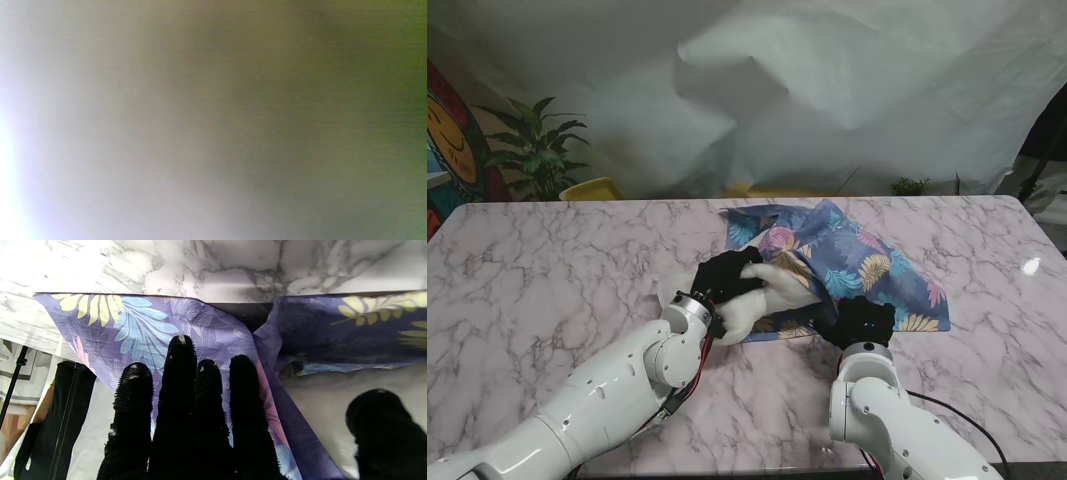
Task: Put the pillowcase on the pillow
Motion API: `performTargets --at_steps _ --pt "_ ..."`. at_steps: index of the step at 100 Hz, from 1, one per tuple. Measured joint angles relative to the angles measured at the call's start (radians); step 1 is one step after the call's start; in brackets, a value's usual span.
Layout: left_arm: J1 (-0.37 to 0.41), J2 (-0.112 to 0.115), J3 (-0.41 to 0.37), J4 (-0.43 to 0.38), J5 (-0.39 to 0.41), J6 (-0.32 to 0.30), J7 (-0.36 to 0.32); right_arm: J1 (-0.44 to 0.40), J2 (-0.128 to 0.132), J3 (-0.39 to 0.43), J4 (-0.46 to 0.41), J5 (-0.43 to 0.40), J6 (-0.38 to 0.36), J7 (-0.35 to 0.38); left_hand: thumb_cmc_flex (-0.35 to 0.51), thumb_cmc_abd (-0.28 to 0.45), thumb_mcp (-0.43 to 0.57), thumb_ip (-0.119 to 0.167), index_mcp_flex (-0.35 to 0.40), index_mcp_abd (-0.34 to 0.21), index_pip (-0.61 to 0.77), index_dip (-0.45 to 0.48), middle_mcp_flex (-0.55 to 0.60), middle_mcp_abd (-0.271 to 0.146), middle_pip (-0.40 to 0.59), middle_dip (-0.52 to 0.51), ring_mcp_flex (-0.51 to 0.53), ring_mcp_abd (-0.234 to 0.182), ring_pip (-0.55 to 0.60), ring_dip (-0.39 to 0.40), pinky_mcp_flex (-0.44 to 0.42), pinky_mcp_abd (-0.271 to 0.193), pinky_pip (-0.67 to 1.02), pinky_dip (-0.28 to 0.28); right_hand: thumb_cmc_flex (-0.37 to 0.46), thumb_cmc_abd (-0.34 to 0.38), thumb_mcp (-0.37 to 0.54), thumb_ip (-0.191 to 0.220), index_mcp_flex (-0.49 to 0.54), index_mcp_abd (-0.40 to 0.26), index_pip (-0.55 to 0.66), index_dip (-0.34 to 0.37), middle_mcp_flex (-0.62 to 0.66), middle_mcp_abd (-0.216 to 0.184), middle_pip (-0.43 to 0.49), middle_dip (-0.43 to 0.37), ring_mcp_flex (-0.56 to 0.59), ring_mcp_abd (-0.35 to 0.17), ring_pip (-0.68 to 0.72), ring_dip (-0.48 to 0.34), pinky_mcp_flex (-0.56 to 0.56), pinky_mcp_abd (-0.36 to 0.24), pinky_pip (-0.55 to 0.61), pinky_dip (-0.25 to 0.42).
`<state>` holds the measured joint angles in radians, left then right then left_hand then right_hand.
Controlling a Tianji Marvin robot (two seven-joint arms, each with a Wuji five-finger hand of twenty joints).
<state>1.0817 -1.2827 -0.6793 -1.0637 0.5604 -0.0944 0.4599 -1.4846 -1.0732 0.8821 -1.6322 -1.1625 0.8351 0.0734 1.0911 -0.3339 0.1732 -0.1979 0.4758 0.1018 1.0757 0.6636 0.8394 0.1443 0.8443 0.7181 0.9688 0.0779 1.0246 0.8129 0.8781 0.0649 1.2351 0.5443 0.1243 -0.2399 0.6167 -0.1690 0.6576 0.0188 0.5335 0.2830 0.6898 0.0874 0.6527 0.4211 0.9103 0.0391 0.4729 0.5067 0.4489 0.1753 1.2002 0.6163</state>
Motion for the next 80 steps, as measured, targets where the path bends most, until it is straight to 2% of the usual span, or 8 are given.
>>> performTargets --at_steps 28,35,41,45,55,59,69,80 --pt "0.004 -0.001 0.001 0.000 -0.002 -0.006 0.008 0.101 -0.004 -0.105 0.114 0.026 0.122 -0.055 0.000 0.000 0.000 0.000 0.000 0.001 0.000 0.003 0.000 0.000 0.000 0.001 0.000 0.000 0.007 0.000 0.001 0.000 0.012 0.000 -0.050 0.036 -0.112 0.001 -0.080 0.057 -0.063 -0.024 -0.122 0.044 -0.001 -0.016 -0.077 0.029 -0.044 -0.033 -0.046 0.008 -0.022 0.000" --pt "0.006 -0.001 0.001 0.000 -0.002 -0.009 0.010 0.119 -0.015 -0.110 0.152 0.044 0.127 -0.117 0.000 0.000 0.000 0.000 0.000 0.001 0.000 0.003 0.000 0.000 0.000 0.002 0.000 0.000 0.009 0.000 0.001 0.000 0.014 0.000 -0.050 0.036 -0.118 0.001 -0.076 0.057 -0.063 -0.024 -0.120 0.046 0.006 -0.016 -0.077 0.029 -0.044 -0.034 -0.045 0.009 -0.022 0.000" --pt "0.007 -0.001 0.001 0.000 -0.002 -0.010 0.012 0.126 -0.034 -0.101 0.197 0.103 0.123 -0.241 0.000 0.009 0.000 0.000 0.000 0.002 0.000 0.003 0.000 0.000 0.000 0.002 0.000 0.000 0.009 0.000 0.001 0.000 0.015 0.000 -0.046 0.031 -0.111 0.001 -0.049 0.050 -0.023 -0.018 -0.074 0.039 0.030 -0.013 -0.066 0.029 -0.044 -0.034 -0.021 0.009 -0.021 0.000" --pt "0.007 -0.001 0.001 0.000 -0.001 -0.010 0.014 0.127 -0.055 -0.083 0.233 0.160 0.110 -0.343 0.000 0.010 0.000 0.000 -0.001 0.003 0.000 0.003 0.000 0.001 0.000 0.002 0.000 0.000 0.010 0.000 0.002 0.000 0.016 0.000 -0.030 -0.009 -0.038 0.002 -0.025 0.025 0.020 0.004 -0.030 0.026 0.046 -0.010 -0.026 0.029 -0.044 -0.034 0.003 0.010 -0.011 0.000" --pt "0.008 -0.002 0.001 0.000 -0.002 -0.010 0.019 0.128 -0.122 -0.017 0.328 0.261 0.025 -0.547 0.000 0.010 0.000 0.000 -0.001 0.006 0.000 0.003 0.000 0.003 0.001 0.003 0.003 0.000 0.020 0.000 0.007 0.000 0.026 0.000 0.100 -0.190 0.311 0.002 0.073 -0.048 0.178 0.043 0.146 -0.024 0.074 0.014 0.103 0.013 0.000 -0.035 0.102 0.020 0.037 0.000" --pt "0.009 -0.003 0.001 0.000 -0.002 -0.010 0.020 0.130 -0.139 -0.005 0.352 0.265 -0.004 -0.587 0.000 0.010 0.000 0.000 -0.001 0.006 0.000 0.003 0.000 0.004 0.001 0.003 0.004 0.000 0.024 0.001 0.007 0.000 0.038 0.000 0.193 -0.265 0.380 -0.055 0.083 -0.095 0.309 -0.065 0.222 -0.050 0.083 0.022 0.161 -0.016 0.024 -0.018 0.141 0.020 0.059 0.000" --pt "0.010 -0.003 0.000 0.000 -0.004 -0.006 0.022 0.131 -0.157 0.013 0.370 0.280 -0.064 -0.629 0.000 0.010 0.000 0.000 -0.001 0.012 0.000 0.003 0.000 0.006 0.002 0.010 0.004 0.000 0.026 0.001 0.007 0.000 0.042 0.000 0.391 -0.366 0.439 -0.104 0.181 -0.208 0.531 -0.187 0.421 -0.107 0.094 0.041 0.309 -0.063 0.122 0.028 0.227 0.020 0.102 -0.003" --pt "0.009 -0.008 0.003 0.003 -0.013 0.018 0.032 0.118 -0.154 0.034 0.326 0.300 -0.108 -0.579 0.000 0.011 0.000 0.000 -0.001 0.014 0.000 0.004 0.000 0.006 0.002 0.013 0.005 0.000 0.026 0.001 0.008 0.000 0.042 0.000 0.402 -0.397 0.449 -0.113 0.208 -0.217 0.555 -0.198 0.479 -0.116 0.097 0.086 0.359 -0.074 0.167 0.062 0.250 0.019 0.112 -0.005"
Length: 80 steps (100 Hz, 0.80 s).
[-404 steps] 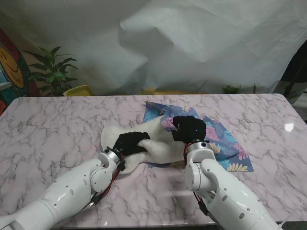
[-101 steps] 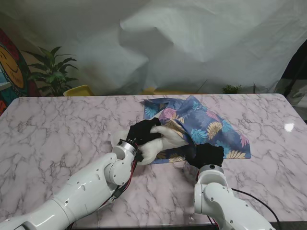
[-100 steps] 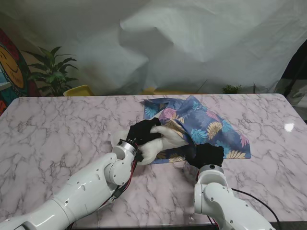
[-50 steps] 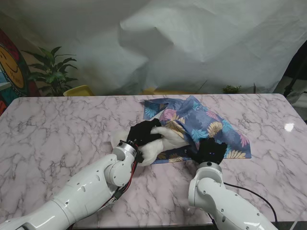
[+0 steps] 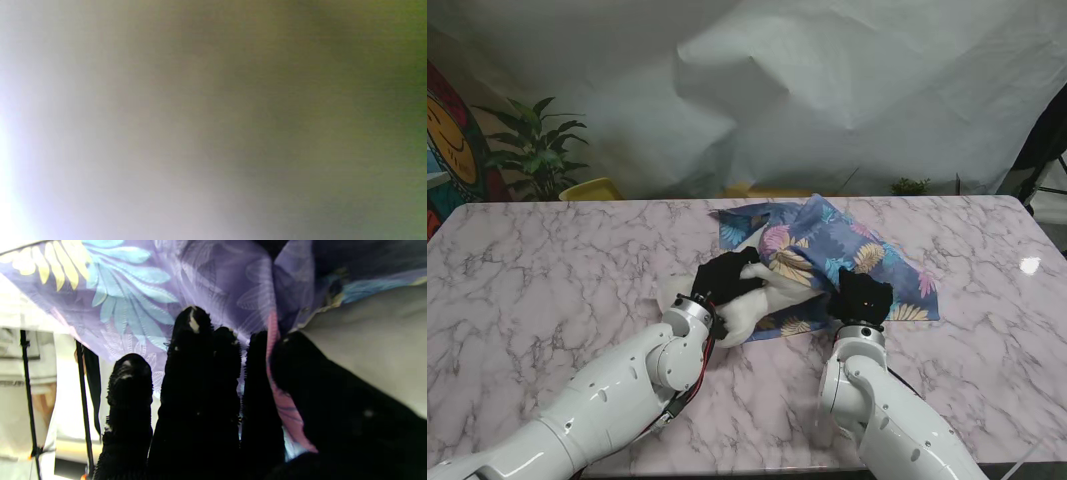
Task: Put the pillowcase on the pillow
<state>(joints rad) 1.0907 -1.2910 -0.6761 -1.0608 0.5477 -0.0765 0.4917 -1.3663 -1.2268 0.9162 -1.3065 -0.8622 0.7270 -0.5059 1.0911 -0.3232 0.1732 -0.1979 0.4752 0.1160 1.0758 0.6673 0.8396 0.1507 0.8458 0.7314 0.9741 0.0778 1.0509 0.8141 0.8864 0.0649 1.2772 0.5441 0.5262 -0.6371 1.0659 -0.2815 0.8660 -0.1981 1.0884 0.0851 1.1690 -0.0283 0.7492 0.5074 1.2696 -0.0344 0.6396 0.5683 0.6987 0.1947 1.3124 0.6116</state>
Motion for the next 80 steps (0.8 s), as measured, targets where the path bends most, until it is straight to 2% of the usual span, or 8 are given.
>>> performTargets --at_steps 12,16,39,52,67,80 --pt "-0.006 -0.010 0.012 0.006 -0.009 0.041 0.015 -0.049 0.042 0.011 -0.165 -0.025 -0.012 0.201 0.000 0.000 0.000 0.000 0.000 0.003 0.000 0.005 0.000 0.000 0.006 0.000 0.001 0.000 0.000 0.000 0.001 0.000 0.000 0.000 0.021 -0.016 0.005 -0.003 0.000 0.000 0.001 0.013 0.010 0.000 0.001 0.052 0.014 -0.003 0.030 0.033 -0.001 0.000 0.000 -0.007" --pt "-0.009 -0.014 0.015 0.008 -0.011 0.046 0.018 -0.066 0.055 0.015 -0.213 -0.038 -0.021 0.240 0.000 0.000 0.000 0.000 0.000 0.003 0.000 0.005 0.000 0.000 0.008 0.000 0.001 -0.001 0.000 0.000 0.001 0.000 0.000 -0.001 0.021 -0.017 0.011 -0.004 0.000 0.000 0.001 0.024 0.010 -0.001 0.001 0.065 0.015 -0.003 0.033 0.041 -0.002 0.000 0.000 -0.008" --pt "-0.023 -0.028 0.029 0.012 -0.022 0.059 0.019 -0.147 0.076 0.037 -0.352 -0.070 -0.095 0.241 0.000 0.013 0.000 0.000 0.000 0.010 0.000 0.013 0.000 0.000 0.010 0.000 0.003 -0.009 0.001 0.000 0.002 -0.008 0.000 -0.023 0.021 -0.017 0.024 -0.015 0.000 0.008 0.002 0.057 0.011 0.006 0.011 0.104 0.020 -0.003 0.105 0.077 -0.003 0.000 0.000 -0.009" --pt "-0.026 -0.033 0.029 0.013 -0.027 0.066 0.019 -0.169 0.088 0.042 -0.413 -0.071 -0.160 0.304 0.000 0.013 0.000 0.000 0.000 0.010 0.000 0.015 0.000 -0.001 0.011 0.000 0.003 -0.011 0.001 0.000 0.002 -0.008 0.000 -0.025 0.021 -0.017 0.033 -0.015 0.000 0.012 0.002 0.069 0.011 0.007 0.011 0.105 0.021 -0.003 0.106 0.078 -0.003 0.000 0.000 -0.009" --pt "-0.024 -0.035 0.022 0.008 -0.031 0.074 0.021 -0.165 0.100 0.036 -0.423 -0.063 -0.248 0.366 0.000 0.013 0.000 0.000 0.000 0.011 0.000 0.015 0.000 -0.001 0.011 0.000 0.003 -0.011 0.001 0.000 0.002 -0.008 0.000 -0.025 0.021 -0.017 0.039 -0.015 0.000 0.013 0.002 0.077 0.011 0.007 0.011 0.115 0.021 -0.003 0.106 0.078 -0.003 0.000 0.000 -0.009" --pt "-0.019 -0.034 0.011 -0.005 -0.031 0.075 0.021 -0.135 0.117 0.011 -0.416 -0.062 -0.251 0.466 0.000 0.013 0.000 0.000 0.000 0.010 0.000 0.015 0.000 -0.001 0.012 0.000 0.003 -0.011 0.002 0.000 0.003 -0.008 0.001 -0.025 0.021 -0.017 0.039 -0.015 0.000 0.013 0.002 0.077 0.011 0.007 0.011 0.115 0.021 -0.003 0.106 0.078 -0.003 0.000 0.000 -0.009"
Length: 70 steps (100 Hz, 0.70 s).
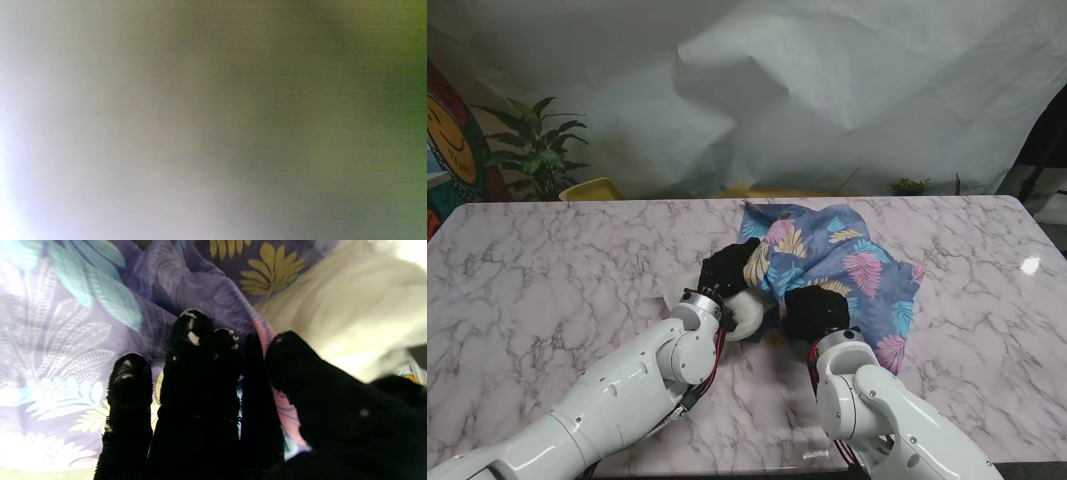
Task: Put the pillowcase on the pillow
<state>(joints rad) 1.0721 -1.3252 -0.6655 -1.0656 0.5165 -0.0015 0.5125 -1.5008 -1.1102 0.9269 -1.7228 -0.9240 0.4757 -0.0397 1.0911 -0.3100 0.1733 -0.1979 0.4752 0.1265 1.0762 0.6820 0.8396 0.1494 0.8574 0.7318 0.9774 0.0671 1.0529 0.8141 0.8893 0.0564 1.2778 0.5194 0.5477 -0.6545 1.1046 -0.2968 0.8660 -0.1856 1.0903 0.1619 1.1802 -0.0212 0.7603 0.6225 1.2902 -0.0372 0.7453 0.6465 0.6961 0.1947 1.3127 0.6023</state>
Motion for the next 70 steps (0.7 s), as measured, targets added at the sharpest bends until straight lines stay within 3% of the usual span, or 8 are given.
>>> performTargets --at_steps 19,24,27,37,42,48,60,70 --pt "0.006 0.009 -0.006 -0.011 0.005 -0.012 -0.017 0.059 0.010 -0.012 0.053 0.027 0.003 0.109 0.000 0.000 0.000 0.000 0.000 0.000 0.000 0.000 0.000 0.000 0.001 0.001 0.000 0.000 0.008 0.000 0.003 0.000 0.012 0.000 0.000 0.000 -0.002 0.000 -0.003 0.000 0.000 0.001 -0.005 -0.001 0.000 0.000 -0.003 0.000 -0.014 -0.001 -0.041 -0.010 -0.004 0.000" --pt "0.006 0.012 -0.005 -0.011 0.005 -0.021 -0.027 0.065 0.016 -0.008 0.058 0.028 -0.008 0.137 0.000 0.000 0.000 0.000 -0.010 0.002 0.000 0.000 0.000 0.000 0.001 0.001 0.000 0.000 0.012 0.000 0.003 0.000 0.021 0.000 -0.004 0.024 -0.033 0.000 -0.035 -0.014 -0.015 0.001 -0.057 -0.002 -0.012 -0.016 -0.042 -0.002 -0.089 -0.017 -0.083 -0.018 -0.029 -0.012" --pt "0.006 0.014 -0.005 -0.010 0.005 -0.027 -0.034 0.064 0.019 -0.004 0.058 0.026 -0.016 0.146 0.000 0.000 0.000 0.000 -0.010 0.003 0.000 0.000 0.000 0.000 0.001 0.001 0.000 0.000 0.013 0.000 0.003 0.000 0.023 0.000 -0.073 0.040 -0.056 0.001 -0.063 -0.015 -0.062 0.001 -0.104 0.000 -0.026 -0.040 -0.082 -0.002 -0.139 -0.026 -0.117 -0.021 -0.050 -0.014" --pt "0.002 0.020 0.000 -0.005 0.005 -0.041 -0.059 0.031 0.024 0.045 0.033 -0.039 -0.053 0.176 0.000 0.000 0.000 0.000 -0.010 0.003 0.000 0.000 0.000 0.000 0.001 0.001 0.000 0.000 0.013 0.000 0.003 0.000 0.024 0.000 -0.370 0.275 -0.240 0.094 -0.118 0.005 -0.316 0.141 -0.270 0.009 -0.097 -0.126 -0.242 0.022 -0.298 -0.101 -0.237 -0.021 -0.128 -0.017" --pt "0.000 0.022 0.003 -0.001 0.005 -0.041 -0.068 -0.008 0.028 0.085 -0.015 -0.067 -0.055 0.208 0.000 0.001 0.000 0.000 -0.010 0.003 0.000 0.000 0.000 0.000 0.001 0.001 0.000 0.000 0.013 0.000 0.003 -0.001 0.024 0.000 -0.411 0.380 -0.380 0.118 -0.159 0.033 -0.382 0.156 -0.346 0.026 -0.123 -0.159 -0.313 0.058 -0.343 -0.120 -0.286 -0.014 -0.160 -0.017" --pt "-0.004 0.022 0.004 0.005 0.001 -0.041 -0.073 -0.060 0.037 0.121 -0.091 -0.069 -0.043 0.237 0.000 0.001 0.000 0.000 -0.010 0.003 0.000 0.000 0.000 0.000 0.001 0.001 0.000 0.000 0.014 0.000 0.003 -0.001 0.024 0.000 -0.411 0.441 -0.512 0.138 -0.170 0.038 -0.403 0.165 -0.384 0.036 -0.136 -0.175 -0.348 0.066 -0.345 -0.136 -0.314 -0.010 -0.176 -0.017" --pt "-0.013 0.022 0.012 0.020 -0.003 -0.039 -0.079 -0.141 0.044 0.124 -0.190 -0.123 0.054 0.182 0.000 0.001 0.000 0.000 -0.010 0.003 0.000 0.000 0.000 0.000 0.001 0.001 0.000 0.000 0.014 0.000 0.003 -0.001 0.024 0.000 -0.400 0.491 -0.651 0.160 -0.168 0.038 -0.410 0.167 -0.395 0.044 -0.140 -0.184 -0.363 0.069 -0.345 -0.144 -0.319 -0.011 -0.179 -0.017" --pt "-0.023 0.021 0.024 0.029 -0.004 -0.035 -0.083 -0.174 0.033 0.106 -0.188 -0.167 0.138 0.006 0.000 0.010 0.001 0.000 -0.011 0.003 0.000 0.000 0.000 0.000 0.001 0.001 0.000 0.000 0.014 0.000 0.003 -0.001 0.024 0.000 -0.247 0.530 -0.757 0.190 -0.136 0.038 -0.407 0.180 -0.319 0.054 -0.139 -0.183 -0.308 0.073 -0.323 -0.146 -0.249 0.002 -0.154 -0.017"
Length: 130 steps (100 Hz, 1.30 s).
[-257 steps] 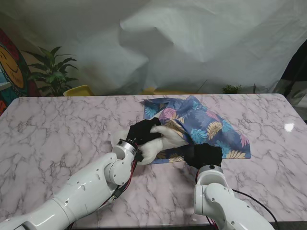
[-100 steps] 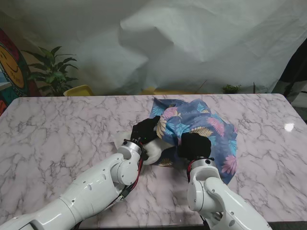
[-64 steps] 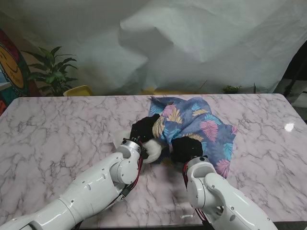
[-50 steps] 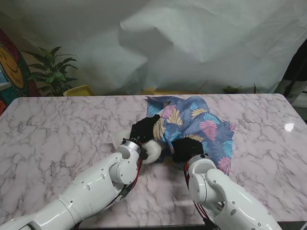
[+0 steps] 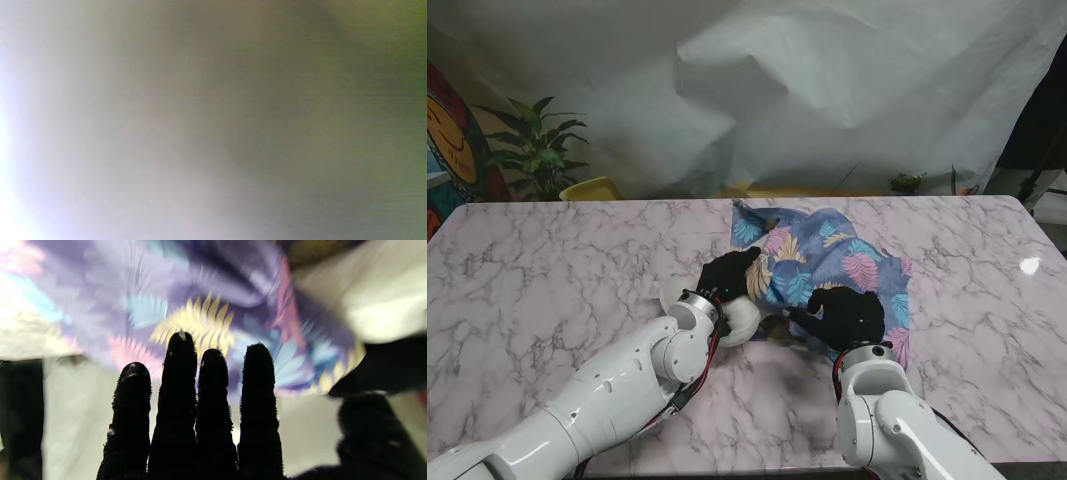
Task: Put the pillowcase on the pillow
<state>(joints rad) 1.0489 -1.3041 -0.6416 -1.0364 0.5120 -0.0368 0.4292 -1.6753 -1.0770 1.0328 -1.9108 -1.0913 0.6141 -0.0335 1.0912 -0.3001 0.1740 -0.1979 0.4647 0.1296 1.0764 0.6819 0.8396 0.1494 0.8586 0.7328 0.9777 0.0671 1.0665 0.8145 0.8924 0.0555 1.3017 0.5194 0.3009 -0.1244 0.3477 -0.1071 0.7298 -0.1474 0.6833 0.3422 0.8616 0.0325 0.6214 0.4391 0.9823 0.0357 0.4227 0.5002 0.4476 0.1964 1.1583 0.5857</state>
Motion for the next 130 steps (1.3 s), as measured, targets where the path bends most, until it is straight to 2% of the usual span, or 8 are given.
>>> performTargets --at_steps 8,23,38,59,70,94,110,130 --pt "-0.009 -0.002 0.010 0.010 -0.004 -0.002 0.000 0.013 -0.020 -0.037 0.039 0.088 0.088 -0.161 0.000 0.002 0.000 0.000 -0.010 0.001 0.000 0.000 -0.001 0.000 0.000 0.000 0.000 0.000 0.000 0.000 0.000 0.000 0.000 0.000 0.056 0.004 0.056 0.004 0.042 0.007 0.015 0.007 0.080 0.004 0.003 0.000 0.068 0.000 0.027 0.012 0.056 0.006 0.030 0.000" --pt "-0.020 -0.003 0.020 0.022 -0.004 -0.042 -0.024 0.061 -0.038 -0.034 0.078 0.205 0.080 0.046 0.026 0.043 -0.092 0.003 -0.012 0.025 -0.079 -0.113 -0.030 0.012 -0.044 -0.005 -0.043 0.009 -0.003 0.002 -0.046 -0.001 0.011 0.000 0.065 0.041 0.197 0.004 0.057 0.044 0.016 0.007 0.106 0.009 0.002 -0.014 0.085 0.003 0.043 0.013 0.090 0.016 0.039 -0.014" --pt "-0.017 0.015 0.018 -0.008 -0.005 -0.058 -0.107 0.142 -0.054 -0.048 0.226 0.401 0.051 -0.076 -0.006 0.161 -0.254 0.046 -0.011 0.053 -0.221 -0.176 -0.074 0.041 -0.147 -0.076 -0.117 0.041 -0.066 0.035 -0.133 0.004 0.011 0.000 0.065 0.051 0.223 0.004 0.029 0.070 0.003 0.006 0.097 0.029 -0.004 -0.029 0.095 0.005 0.043 0.012 0.094 0.017 0.040 -0.026" --pt "-0.010 0.070 0.017 -0.081 0.035 -0.077 -0.246 0.199 -0.085 -0.037 0.342 0.414 0.029 -0.118 -0.231 0.318 -0.251 0.116 -0.040 0.063 -0.519 -0.204 -0.228 0.047 -0.382 -0.238 -0.373 0.168 -0.462 -0.157 -0.462 0.101 -0.220 0.000 0.065 0.051 0.246 0.004 0.029 0.070 0.015 0.006 0.064 0.038 -0.004 -0.040 0.092 0.014 0.029 -0.004 0.062 0.025 0.040 -0.037" --pt "-0.011 0.086 0.016 -0.086 0.022 -0.104 -0.288 0.221 -0.091 -0.035 0.372 0.430 0.014 -0.129 -0.246 0.335 -0.251 0.118 -0.076 0.070 -0.606 -0.222 -0.295 0.060 -0.466 -0.294 -0.476 0.196 -0.593 -0.244 -0.593 0.127 -0.340 -0.020 0.064 0.050 0.272 0.004 0.029 0.070 0.030 0.006 0.052 0.030 -0.004 -0.050 0.079 0.014 0.022 -0.018 0.046 0.025 0.039 -0.047" --pt "-0.001 0.112 0.006 -0.117 0.076 -0.119 -0.306 0.279 -0.092 -0.045 0.449 0.416 -0.036 -0.129 -0.179 0.333 -0.221 0.128 -0.087 0.075 -0.648 -0.231 -0.321 0.060 -0.511 -0.332 -0.517 0.190 -0.675 -0.304 -0.688 0.126 -0.460 -0.059 0.049 -0.027 0.399 -0.001 0.029 0.070 0.049 -0.011 0.039 0.016 -0.003 -0.061 0.040 0.016 0.001 -0.049 0.019 0.025 0.027 -0.064" --pt "0.007 0.118 0.007 -0.125 0.134 -0.114 -0.265 0.295 -0.092 -0.045 0.462 0.420 -0.038 -0.140 -0.115 0.322 -0.210 0.136 -0.115 0.087 -0.667 -0.233 -0.411 0.060 -0.536 -0.345 -0.626 0.164 -0.770 -0.360 -0.791 0.124 -0.619 -0.099 0.052 -0.131 0.493 -0.054 0.008 0.069 0.097 -0.094 0.039 0.015 -0.001 -0.062 0.036 0.016 0.000 -0.057 0.017 0.025 0.021 -0.072" --pt "0.013 0.135 -0.030 -0.159 0.095 -0.145 -0.388 0.296 -0.091 -0.048 0.462 0.403 -0.037 -0.137 -0.328 0.324 -0.198 0.148 -0.241 0.092 -0.884 -0.284 -0.663 0.083 -0.749 -0.431 -0.894 0.183 -0.930 -0.468 -0.934 0.126 -1.037 -0.189 0.111 -0.222 0.563 -0.102 -0.005 0.069 0.133 -0.132 0.039 0.005 0.006 -0.063 0.036 0.012 0.000 -0.059 0.018 0.024 0.021 -0.074"
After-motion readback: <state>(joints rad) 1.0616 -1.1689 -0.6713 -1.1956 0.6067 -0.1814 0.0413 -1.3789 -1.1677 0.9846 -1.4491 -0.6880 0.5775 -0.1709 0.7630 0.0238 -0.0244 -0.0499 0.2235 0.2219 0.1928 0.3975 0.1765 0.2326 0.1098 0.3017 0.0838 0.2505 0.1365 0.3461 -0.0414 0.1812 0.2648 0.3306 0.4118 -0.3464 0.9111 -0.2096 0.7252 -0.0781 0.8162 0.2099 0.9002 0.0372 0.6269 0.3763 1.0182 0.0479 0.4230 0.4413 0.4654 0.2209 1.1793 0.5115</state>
